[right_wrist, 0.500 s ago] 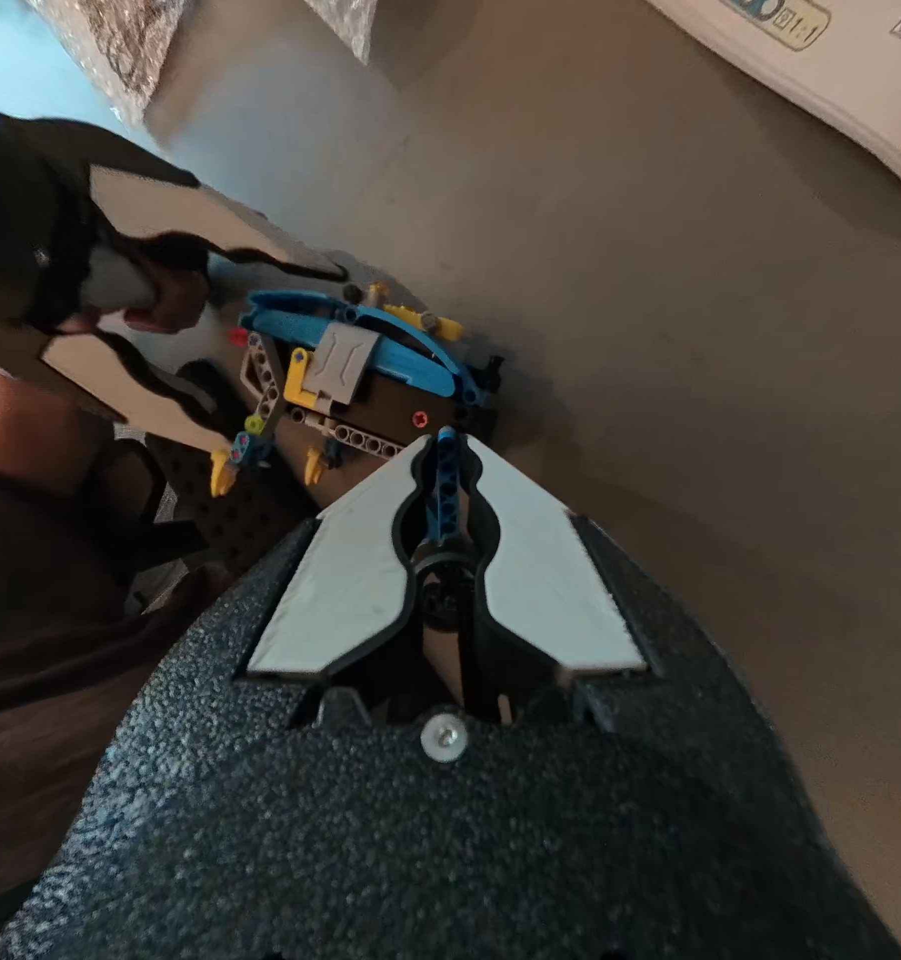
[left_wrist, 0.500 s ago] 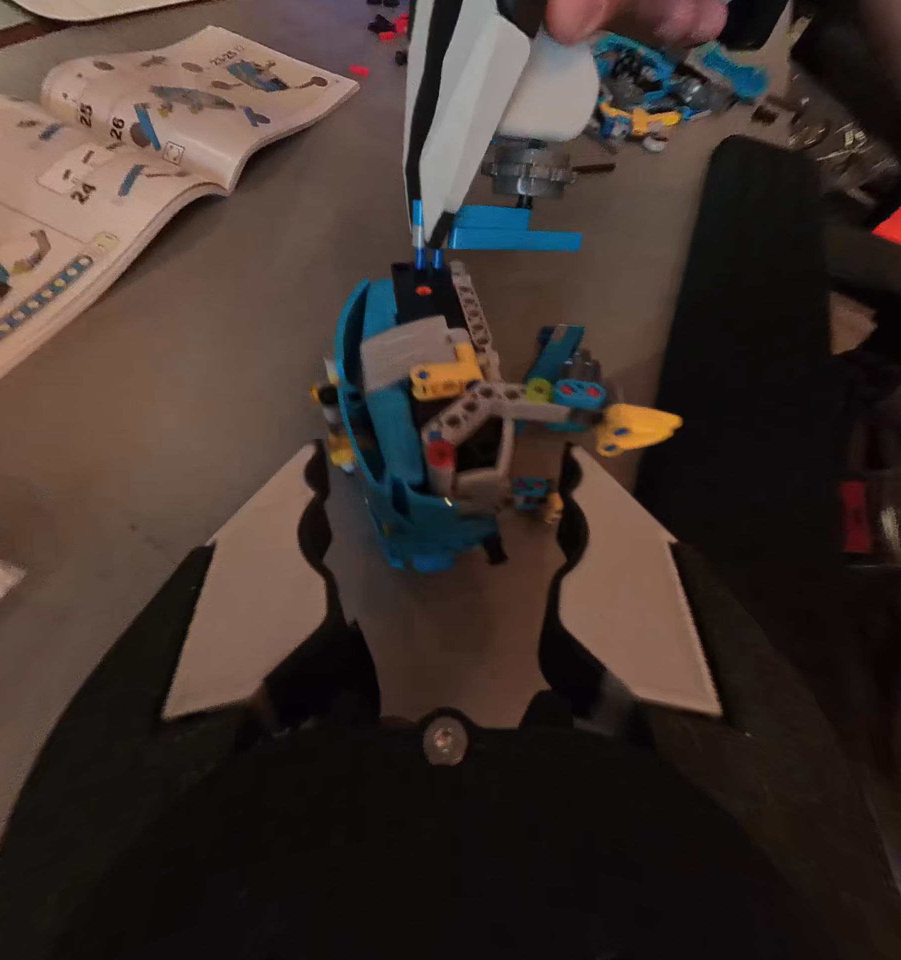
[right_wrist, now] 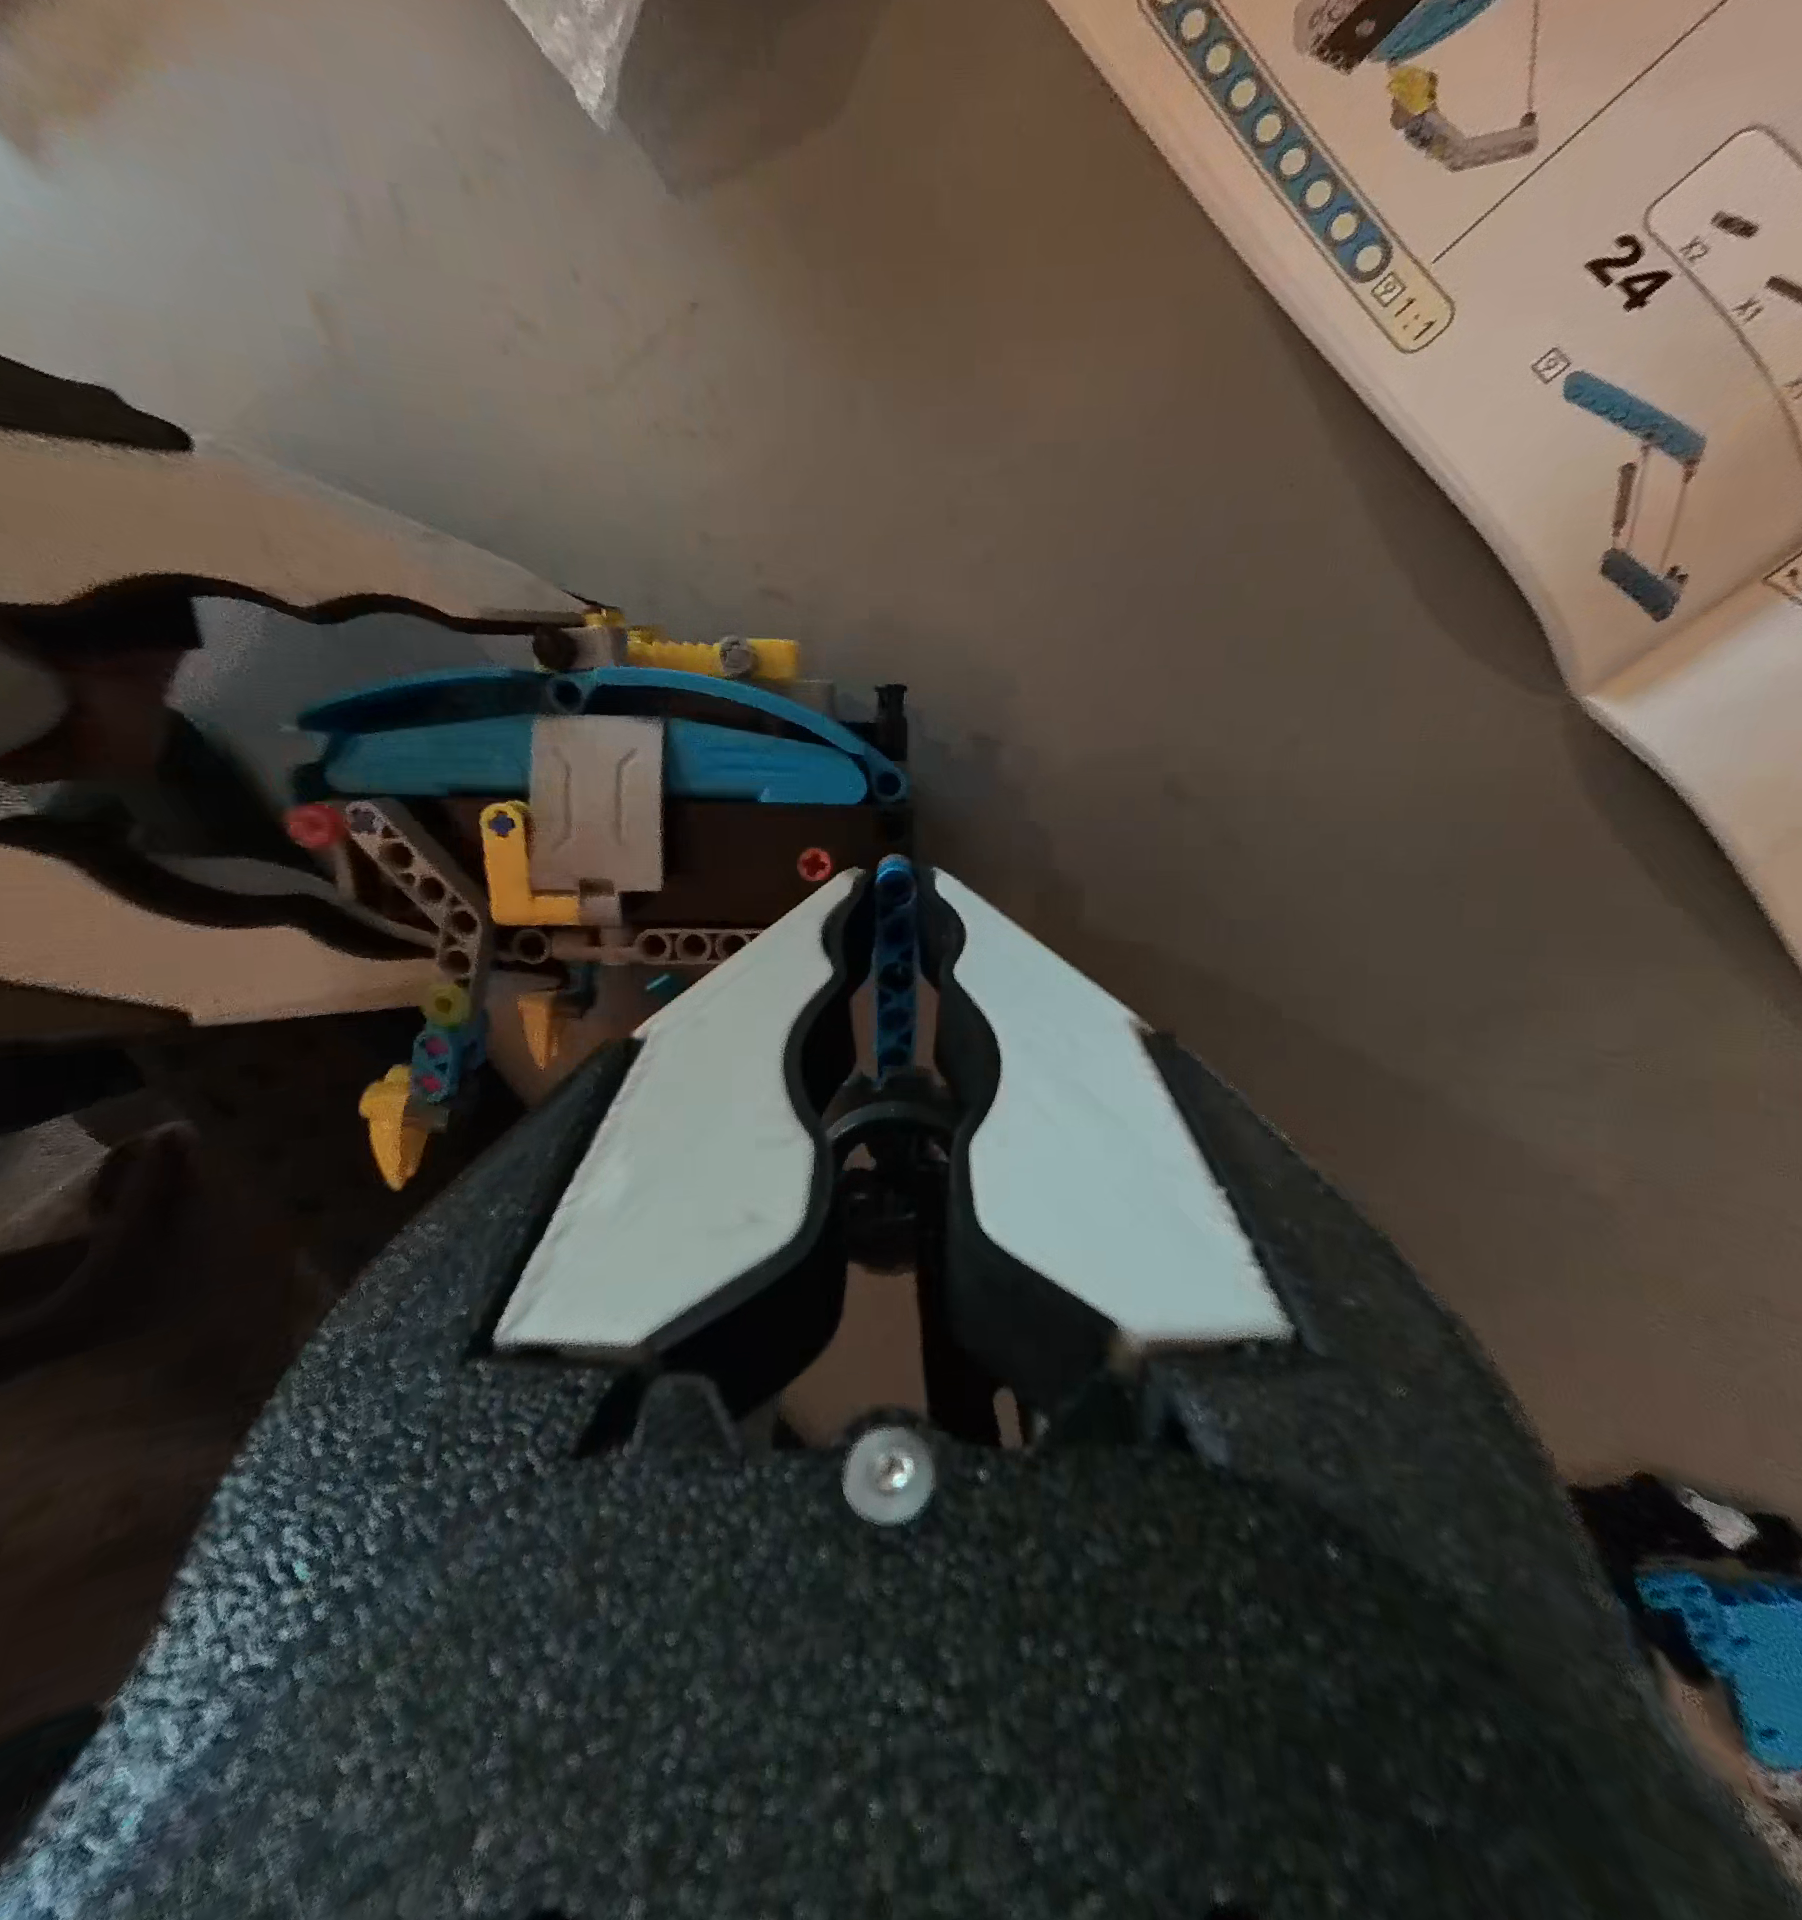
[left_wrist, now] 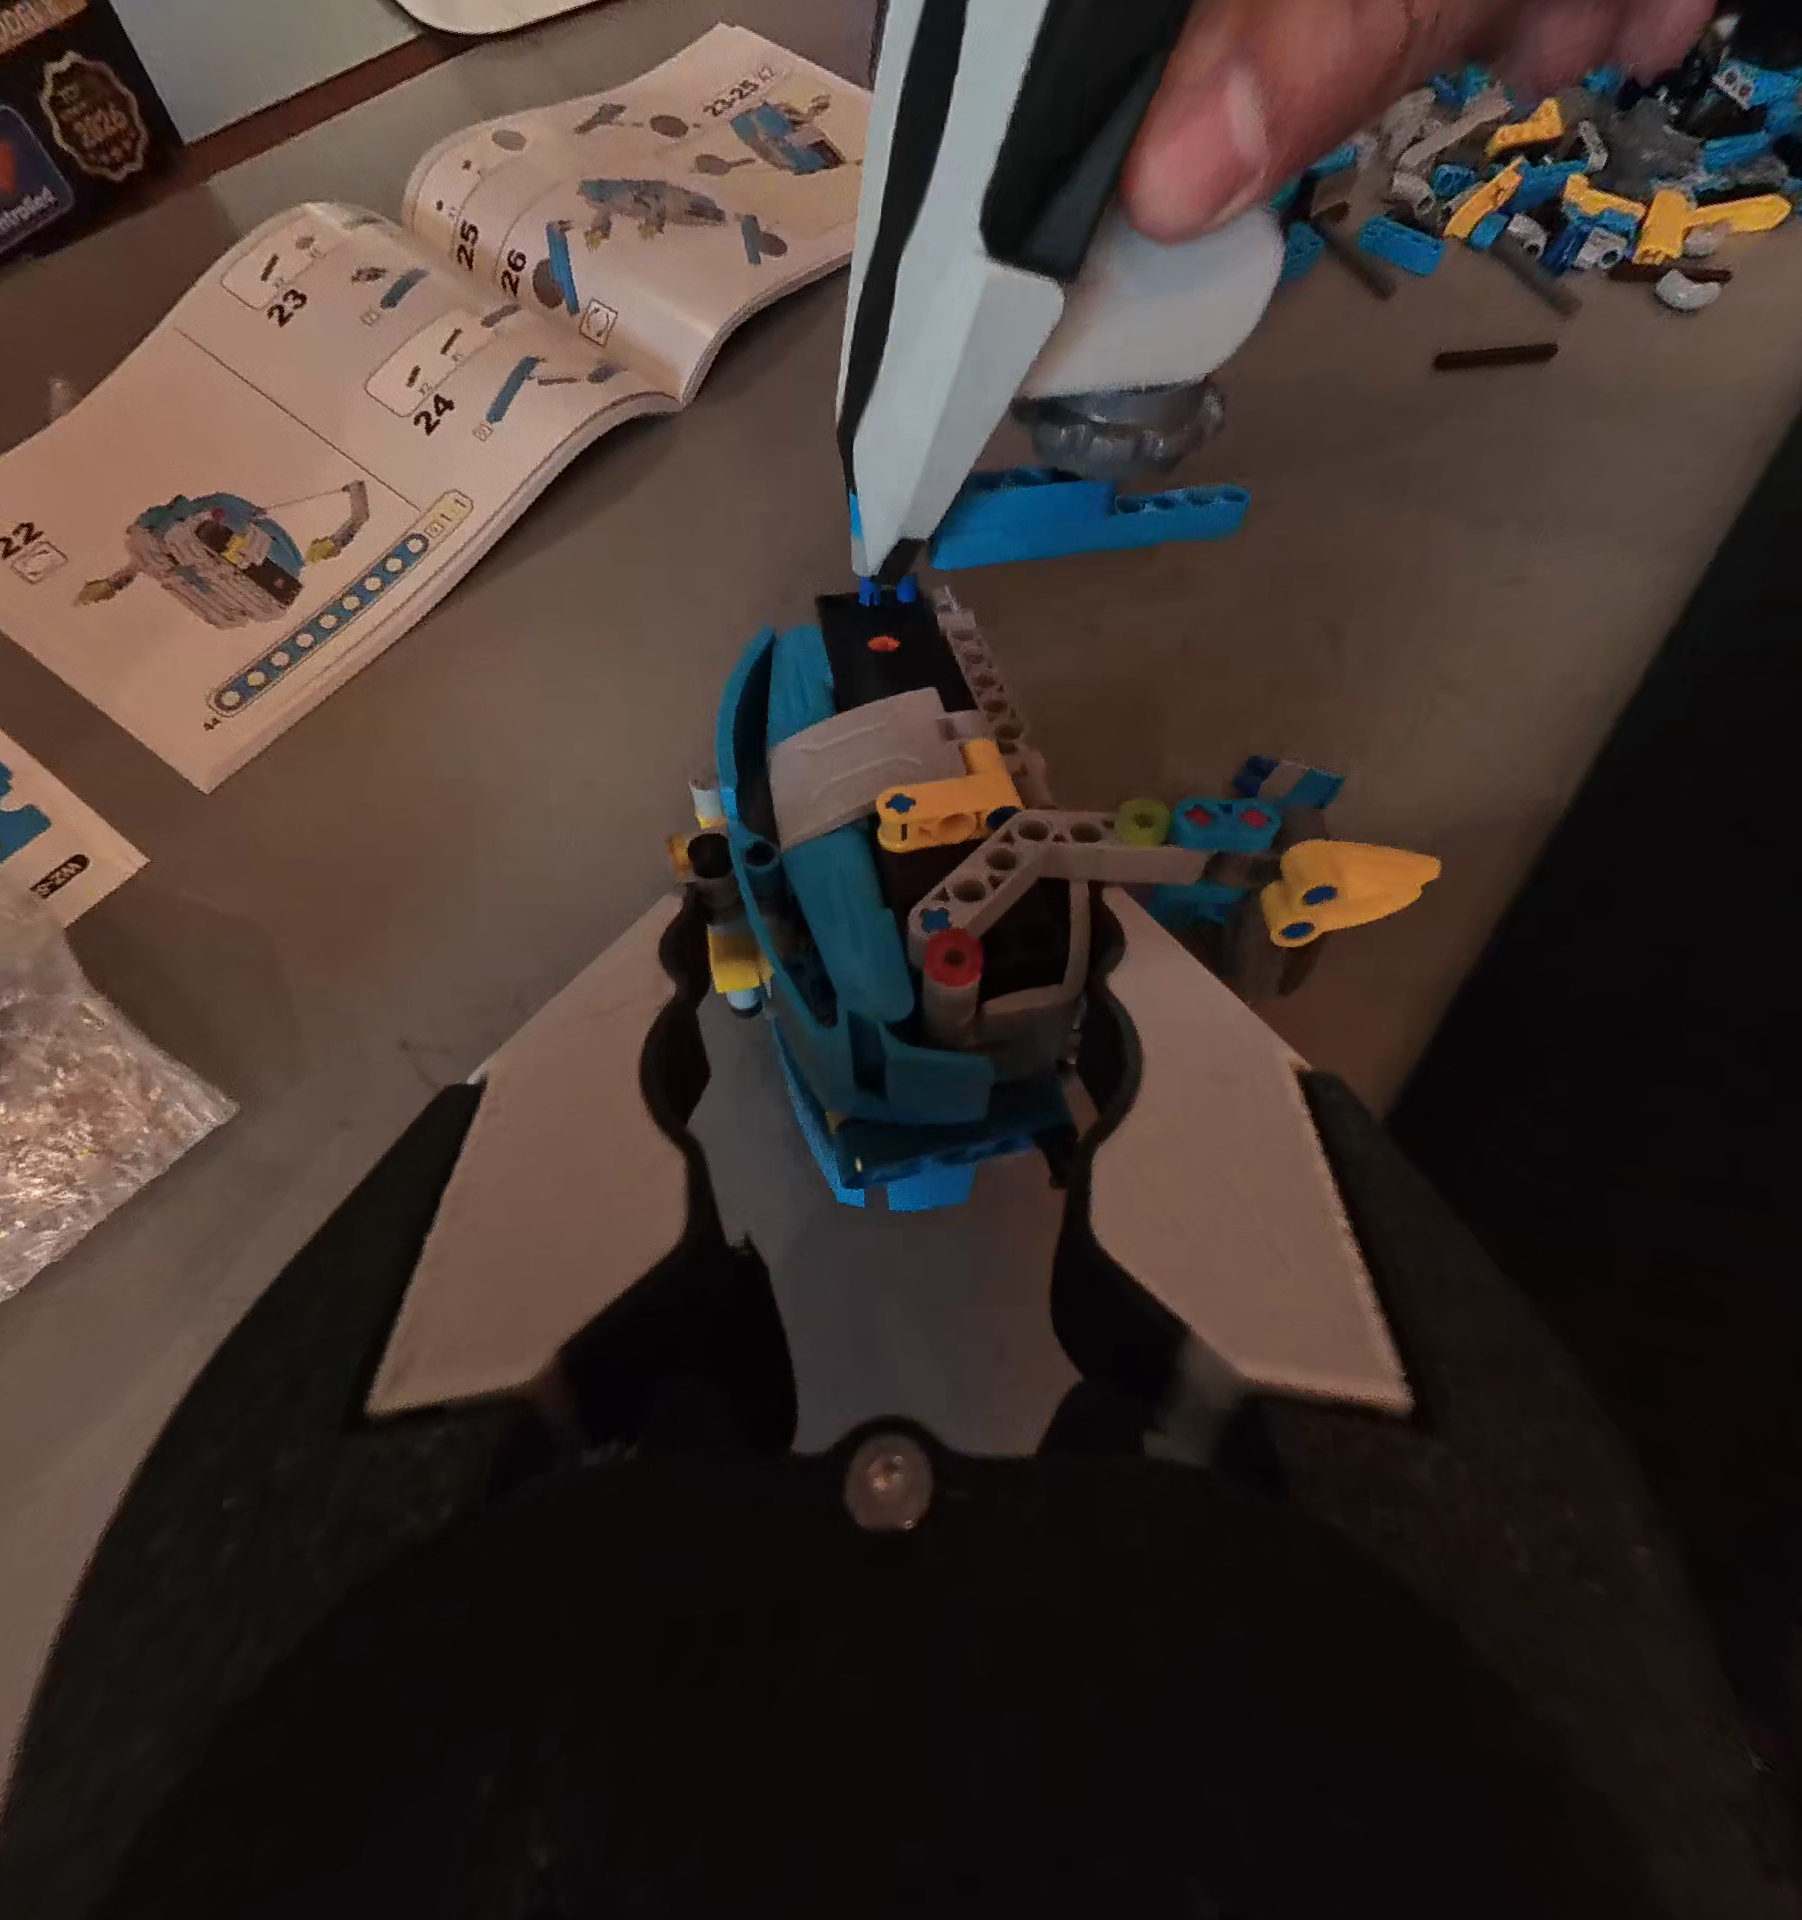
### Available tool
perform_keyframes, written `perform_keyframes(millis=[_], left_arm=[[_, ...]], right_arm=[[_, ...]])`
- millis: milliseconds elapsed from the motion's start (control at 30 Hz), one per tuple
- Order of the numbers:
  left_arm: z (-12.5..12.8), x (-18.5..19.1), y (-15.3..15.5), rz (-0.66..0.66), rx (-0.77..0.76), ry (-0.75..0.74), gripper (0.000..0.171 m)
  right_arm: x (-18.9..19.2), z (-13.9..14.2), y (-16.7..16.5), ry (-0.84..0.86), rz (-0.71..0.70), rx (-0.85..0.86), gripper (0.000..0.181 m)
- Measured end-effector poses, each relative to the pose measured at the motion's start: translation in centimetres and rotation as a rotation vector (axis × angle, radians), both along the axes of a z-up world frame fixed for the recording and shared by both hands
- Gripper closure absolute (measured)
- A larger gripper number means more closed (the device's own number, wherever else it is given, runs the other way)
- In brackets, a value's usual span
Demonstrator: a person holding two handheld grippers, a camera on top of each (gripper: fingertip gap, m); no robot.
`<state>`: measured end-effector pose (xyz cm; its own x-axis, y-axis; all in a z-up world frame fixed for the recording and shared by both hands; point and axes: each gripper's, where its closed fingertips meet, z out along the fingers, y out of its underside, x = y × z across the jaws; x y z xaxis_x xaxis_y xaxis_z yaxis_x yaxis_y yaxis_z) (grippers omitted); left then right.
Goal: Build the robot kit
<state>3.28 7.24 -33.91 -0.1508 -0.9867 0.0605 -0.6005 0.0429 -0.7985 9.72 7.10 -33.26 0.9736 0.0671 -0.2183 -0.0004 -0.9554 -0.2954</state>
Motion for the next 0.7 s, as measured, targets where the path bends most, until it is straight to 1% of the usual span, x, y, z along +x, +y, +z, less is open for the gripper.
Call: perform_keyframes(millis=[67, 133, 300, 533, 700], left_arm=[[0.37, 0.32, 0.03, 0.007, -0.009, 0.021, 0.101], [0.55, 0.55, 0.06, 0.007, -0.012, 0.038, 0.1], [0.47, 0.48, 0.03, -0.001, 0.002, 0.052, 0.1], [0.38, 0.4, -0.02, 0.004, 0.005, 0.055, 0.1], [0.3, 0.31, -0.05, 0.012, 0.004, 0.049, 0.1]], right_arm=[[0.26, -0.1, 0.01, -0.016, 0.005, -0.016, 0.174], [0.5, -0.19, 0.03, 0.005, -0.001, -0.026, 0.174], [0.53, -0.19, 0.09, 0.167, -0.052, 0.012, 0.174], [0.41, -0.23, 0.03, 0.008, 0.017, -0.036, 0.176], [0.29, -0.21, 0.08, -0.013, -0.006, -0.001, 0.174]])
